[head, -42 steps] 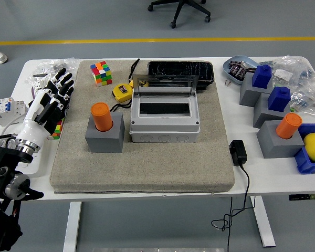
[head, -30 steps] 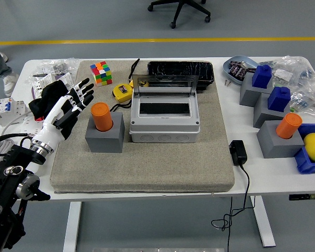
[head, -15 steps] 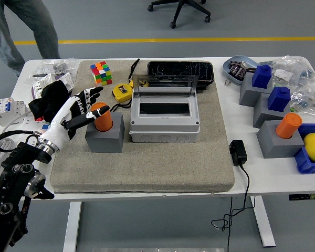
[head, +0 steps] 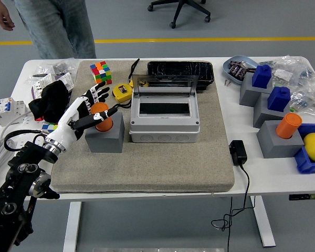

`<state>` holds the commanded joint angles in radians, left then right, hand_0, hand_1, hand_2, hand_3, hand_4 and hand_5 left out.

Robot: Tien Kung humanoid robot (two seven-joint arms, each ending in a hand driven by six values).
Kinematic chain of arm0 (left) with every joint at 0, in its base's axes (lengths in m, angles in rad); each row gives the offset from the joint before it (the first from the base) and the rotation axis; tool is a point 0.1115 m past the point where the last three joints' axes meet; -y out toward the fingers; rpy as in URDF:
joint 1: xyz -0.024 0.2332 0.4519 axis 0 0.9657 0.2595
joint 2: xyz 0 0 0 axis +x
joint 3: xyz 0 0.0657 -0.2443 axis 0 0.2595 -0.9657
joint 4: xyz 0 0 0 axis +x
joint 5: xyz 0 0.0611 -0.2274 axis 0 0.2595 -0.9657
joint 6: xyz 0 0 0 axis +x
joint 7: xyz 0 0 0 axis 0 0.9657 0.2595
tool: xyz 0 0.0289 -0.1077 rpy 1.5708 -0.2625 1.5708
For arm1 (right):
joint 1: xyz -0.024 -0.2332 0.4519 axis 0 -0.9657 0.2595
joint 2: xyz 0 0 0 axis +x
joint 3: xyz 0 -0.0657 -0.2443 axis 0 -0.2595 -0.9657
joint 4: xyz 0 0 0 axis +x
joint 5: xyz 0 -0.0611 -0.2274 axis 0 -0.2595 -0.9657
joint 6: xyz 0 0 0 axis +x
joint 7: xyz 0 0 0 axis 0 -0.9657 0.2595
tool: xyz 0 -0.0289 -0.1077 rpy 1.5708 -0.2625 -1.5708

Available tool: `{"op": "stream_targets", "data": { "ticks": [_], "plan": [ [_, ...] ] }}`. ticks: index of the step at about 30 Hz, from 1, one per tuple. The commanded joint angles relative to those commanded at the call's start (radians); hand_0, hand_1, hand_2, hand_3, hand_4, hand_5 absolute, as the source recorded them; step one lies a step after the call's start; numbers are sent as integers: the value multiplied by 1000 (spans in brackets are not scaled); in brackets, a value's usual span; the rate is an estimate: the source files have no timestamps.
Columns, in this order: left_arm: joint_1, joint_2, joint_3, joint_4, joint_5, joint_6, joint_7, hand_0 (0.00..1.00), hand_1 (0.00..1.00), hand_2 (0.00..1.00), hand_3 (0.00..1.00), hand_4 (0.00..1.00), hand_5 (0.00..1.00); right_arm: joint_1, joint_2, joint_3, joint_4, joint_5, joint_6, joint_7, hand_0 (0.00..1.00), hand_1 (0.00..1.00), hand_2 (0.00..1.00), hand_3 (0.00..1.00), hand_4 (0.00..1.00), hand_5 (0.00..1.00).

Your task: Fetch the battery,place it into the box,close the lid of the box

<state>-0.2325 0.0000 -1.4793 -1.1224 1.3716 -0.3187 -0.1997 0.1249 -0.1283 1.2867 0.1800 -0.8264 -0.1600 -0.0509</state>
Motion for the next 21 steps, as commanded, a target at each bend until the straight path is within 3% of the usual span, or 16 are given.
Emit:
{"op": "stream_targets", "data": {
  "ticks": [11,17,18,21],
  "plan": [
    [-9,0,12,30,-17,-2,-3,982,987,975,966,998,366,4,0,1,0,0,-1,0,844,833,809,834,998,998],
    [-12,0,19,36,0,7,-4,947,975,960,950,998,339,4,0,4,0,-1,-2,0,844,832,809,833,998,998],
    [-13,0,20,37,7,12,-5,910,954,937,943,998,269,3,0,4,0,-1,-1,1,844,832,809,833,998,998],
    [-13,0,21,37,19,21,-5,910,954,937,943,998,269,3,1,5,0,-1,-1,1,844,832,809,833,998,998]
  ]
}}
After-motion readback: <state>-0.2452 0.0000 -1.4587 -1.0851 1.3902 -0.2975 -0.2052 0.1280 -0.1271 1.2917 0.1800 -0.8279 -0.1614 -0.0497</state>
